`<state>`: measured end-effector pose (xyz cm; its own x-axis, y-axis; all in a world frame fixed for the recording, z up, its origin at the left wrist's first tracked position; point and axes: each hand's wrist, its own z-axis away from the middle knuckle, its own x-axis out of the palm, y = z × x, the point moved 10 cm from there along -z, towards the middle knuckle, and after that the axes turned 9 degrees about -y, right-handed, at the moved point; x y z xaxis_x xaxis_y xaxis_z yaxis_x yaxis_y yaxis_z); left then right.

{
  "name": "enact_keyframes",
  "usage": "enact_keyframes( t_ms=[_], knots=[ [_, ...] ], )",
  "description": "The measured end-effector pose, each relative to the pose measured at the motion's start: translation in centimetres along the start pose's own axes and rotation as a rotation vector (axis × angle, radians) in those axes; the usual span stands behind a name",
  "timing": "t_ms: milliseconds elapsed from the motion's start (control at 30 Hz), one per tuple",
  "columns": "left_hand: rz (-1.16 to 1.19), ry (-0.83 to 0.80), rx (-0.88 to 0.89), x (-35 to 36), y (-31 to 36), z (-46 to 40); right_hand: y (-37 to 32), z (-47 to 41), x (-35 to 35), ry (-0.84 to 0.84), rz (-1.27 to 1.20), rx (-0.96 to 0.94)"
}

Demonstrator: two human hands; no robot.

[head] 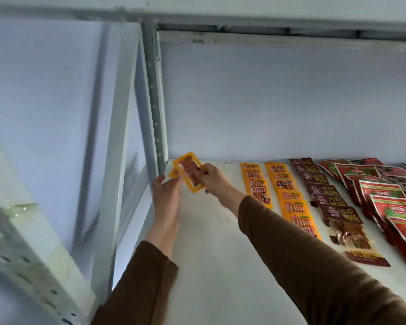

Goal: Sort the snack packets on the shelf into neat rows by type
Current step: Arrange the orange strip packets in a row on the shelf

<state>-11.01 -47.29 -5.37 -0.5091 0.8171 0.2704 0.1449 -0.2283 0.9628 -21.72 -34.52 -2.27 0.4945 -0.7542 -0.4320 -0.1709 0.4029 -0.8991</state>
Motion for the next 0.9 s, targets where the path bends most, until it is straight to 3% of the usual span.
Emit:
enact_keyframes(
  t_ms=[67, 133, 200, 300, 467, 567, 767, 833, 900],
  knots=[
    [0.062, -0.082, 0.026, 1.2, 0.4, 0.1, -1.5, 1.1, 2.6, -0.161, -0.075, -0.086],
    [0.047, 0.005, 0.105, 0.2, 1.4, 0.5, -1.9, 1.2, 4.0, -0.214, -0.030, -0.111],
    [0.110, 0.143, 0.126, -1.8, 1.6, 0.8, -1.5, 0.1, 2.6, -0.065, 0.038, -0.083],
    [0.198, 0.228, 0.107, -3.3, 1.4, 1.1, -0.6, -2.0, -0.5, 0.171, 0.341, -0.018],
    [0.226, 0.213, 0.117, -3.1, 1.5, 1.2, 0.2, -5.0, 0.9, 0.057, 0.749, 0.091],
    [0.243, 0.201, 0.091, -3.1, 1.1, 1.1, 0.6, -5.9, 1.6, 0.027, 0.864, 0.144],
    [0.197, 0.212, 0.053, -3.0, 0.7, 1.3, 0.3, -5.0, 1.1, -0.070, 0.659, 0.236],
    [0.216, 0.199, 0.033, -2.9, 0.4, 1.2, -0.1, -3.6, 1.1, -0.082, 0.402, 0.182],
    [0.272, 0.175, -0.007, -2.4, 0.1, 1.1, -1.3, -1.2, 0.1, 0.014, 0.073, 0.075]
  ],
)
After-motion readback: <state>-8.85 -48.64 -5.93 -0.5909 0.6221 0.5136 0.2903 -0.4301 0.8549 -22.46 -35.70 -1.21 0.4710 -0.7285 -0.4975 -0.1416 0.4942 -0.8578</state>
